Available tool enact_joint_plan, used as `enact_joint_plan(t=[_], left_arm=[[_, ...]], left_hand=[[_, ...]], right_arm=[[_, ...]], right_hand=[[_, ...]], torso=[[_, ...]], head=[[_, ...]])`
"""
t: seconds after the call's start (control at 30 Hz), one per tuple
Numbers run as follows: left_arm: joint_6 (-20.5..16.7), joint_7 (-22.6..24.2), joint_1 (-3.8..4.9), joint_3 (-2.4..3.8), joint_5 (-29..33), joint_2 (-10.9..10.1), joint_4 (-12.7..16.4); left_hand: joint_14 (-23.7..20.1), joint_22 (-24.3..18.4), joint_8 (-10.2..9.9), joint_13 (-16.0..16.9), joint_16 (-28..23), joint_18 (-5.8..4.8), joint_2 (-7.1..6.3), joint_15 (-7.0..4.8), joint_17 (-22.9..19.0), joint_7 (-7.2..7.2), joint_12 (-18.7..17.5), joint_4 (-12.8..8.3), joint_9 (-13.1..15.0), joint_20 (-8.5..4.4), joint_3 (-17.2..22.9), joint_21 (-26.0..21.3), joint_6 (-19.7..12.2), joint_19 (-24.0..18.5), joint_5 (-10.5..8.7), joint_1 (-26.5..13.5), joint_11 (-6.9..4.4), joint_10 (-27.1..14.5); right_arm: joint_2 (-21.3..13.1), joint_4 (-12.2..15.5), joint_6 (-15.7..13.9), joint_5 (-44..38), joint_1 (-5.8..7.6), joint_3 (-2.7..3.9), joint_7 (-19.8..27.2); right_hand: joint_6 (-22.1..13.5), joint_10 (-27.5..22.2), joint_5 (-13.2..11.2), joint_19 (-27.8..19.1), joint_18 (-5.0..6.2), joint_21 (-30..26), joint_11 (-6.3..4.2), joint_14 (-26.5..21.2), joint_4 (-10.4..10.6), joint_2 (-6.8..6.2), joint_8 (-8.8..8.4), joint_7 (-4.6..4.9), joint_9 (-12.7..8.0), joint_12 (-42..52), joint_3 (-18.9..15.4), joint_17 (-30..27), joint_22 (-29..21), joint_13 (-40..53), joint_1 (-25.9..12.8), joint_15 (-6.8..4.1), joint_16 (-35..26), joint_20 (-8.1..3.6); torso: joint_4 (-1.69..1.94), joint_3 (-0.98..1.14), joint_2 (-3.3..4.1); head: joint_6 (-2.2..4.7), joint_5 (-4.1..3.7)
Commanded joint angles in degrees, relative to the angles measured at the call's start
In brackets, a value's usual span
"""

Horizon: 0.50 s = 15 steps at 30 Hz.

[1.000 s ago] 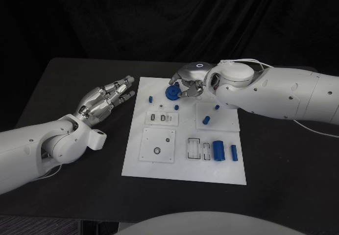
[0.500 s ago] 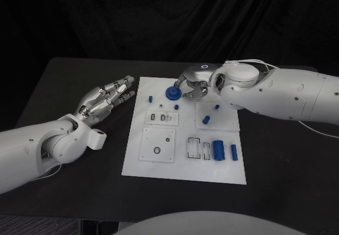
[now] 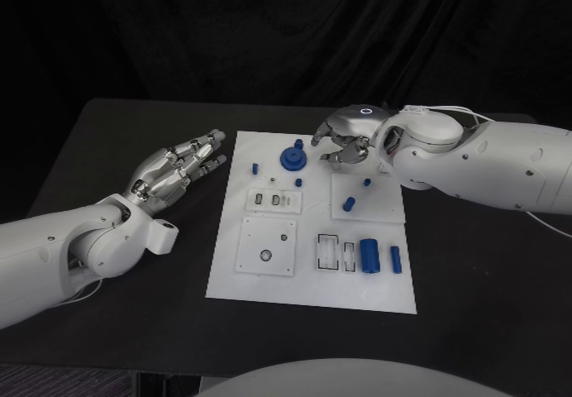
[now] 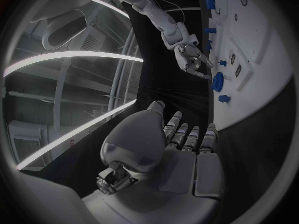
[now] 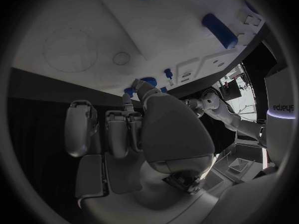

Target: Assemble the parts on the task board

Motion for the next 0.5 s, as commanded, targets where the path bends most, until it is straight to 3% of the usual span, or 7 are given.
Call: enact_joint_plan(t=[0.03,0.1,0.3,0.37,0.5], left_arm=[[0.3,10.8,-0.08,0.04,0.0,-0.1,0.2],[0.3,10.8,-0.08,0.04,0.0,-0.2,0.2],[0.3,10.7,-0.09,0.04,0.0,-0.1,0.3],[0.3,10.7,-0.09,0.04,0.0,-0.1,0.3],[0.4,10.7,-0.10,0.04,0.0,0.0,0.2]], left_hand=[[-0.1,0.1,0.3,0.0,0.3,0.13,0.14,0.55,0.1,0.22,0.0,0.0,0.0,0.45,0.3,0.3,-0.1,-0.1,0.33,0.7,0.44,0.2],[-0.1,0.1,0.3,0.0,0.3,0.13,0.14,0.55,0.1,0.22,0.0,0.0,0.0,0.45,0.3,0.3,-0.1,-0.1,0.33,0.7,0.44,0.2],[-0.1,0.1,0.3,0.0,0.3,0.13,0.14,0.55,0.1,0.22,0.0,0.0,0.0,0.45,0.3,0.3,-0.1,-0.1,0.33,0.7,0.44,0.2],[-0.1,0.1,0.3,0.0,0.3,0.13,0.14,0.55,0.1,0.22,0.0,0.0,0.0,0.45,0.3,0.3,-0.1,-0.1,0.33,0.7,0.44,0.2],[0.0,0.1,0.3,0.1,0.3,0.12,0.13,0.58,0.1,0.22,0.0,-0.1,0.0,0.48,0.4,0.3,-0.1,-0.1,0.36,0.7,0.47,0.3]], right_arm=[[-2.0,1.8,-6.0,-0.3,0.79,0.03,0.7],[-3.6,3.0,-6.6,-0.3,1.39,0.03,0.4],[-10.1,7.7,-8.6,-0.3,2.90,-0.01,0.1],[-11.9,8.4,-9.0,-0.3,3.09,-0.04,0.9],[-15.0,9.3,-8.3,-0.3,2.94,-0.07,1.6]], right_hand=[[0.5,3.5,-1.1,0.1,0.99,0.1,-0.08,5.5,0.6,-0.12,-0.09,-0.35,-0.1,0.1,0.1,13.9,8.2,12.8,-1.0,-0.11,0.0,-0.08],[0.6,3.6,-1.7,0.3,0.93,0.3,-0.07,5.5,0.8,-0.17,-0.14,-0.32,-0.2,0.2,0.0,13.9,8.3,12.9,-1.2,-0.12,0.1,-0.10],[2.6,4.3,-7.1,1.0,0.69,1.0,0.28,5.6,3.3,-0.33,0.19,0.17,-0.3,0.6,-1.6,14.2,8.9,13.5,-3.4,0.09,0.3,0.02],[4.5,5.8,-8.5,2.5,0.11,3.1,0.49,6.0,4.3,-0.21,0.85,0.50,-0.2,1.6,-2.3,15.0,10.2,14.9,-4.1,0.19,1.4,0.11],[5.4,6.0,-10.7,3.6,-0.34,4.8,0.21,6.0,6.0,-0.41,0.71,0.17,-0.4,1.7,-3.3,15.1,11.3,15.1,-4.6,-0.02,1.5,-0.03]], torso=[[-0.03,0.00,0.01],[-0.03,0.01,0.01],[-0.09,0.02,-0.01],[-0.06,0.01,0.00],[-0.01,-0.01,0.05]], head=[[0.11,0.02],[0.27,-0.13],[0.47,-0.68],[0.58,-1.08],[0.96,-1.67]])
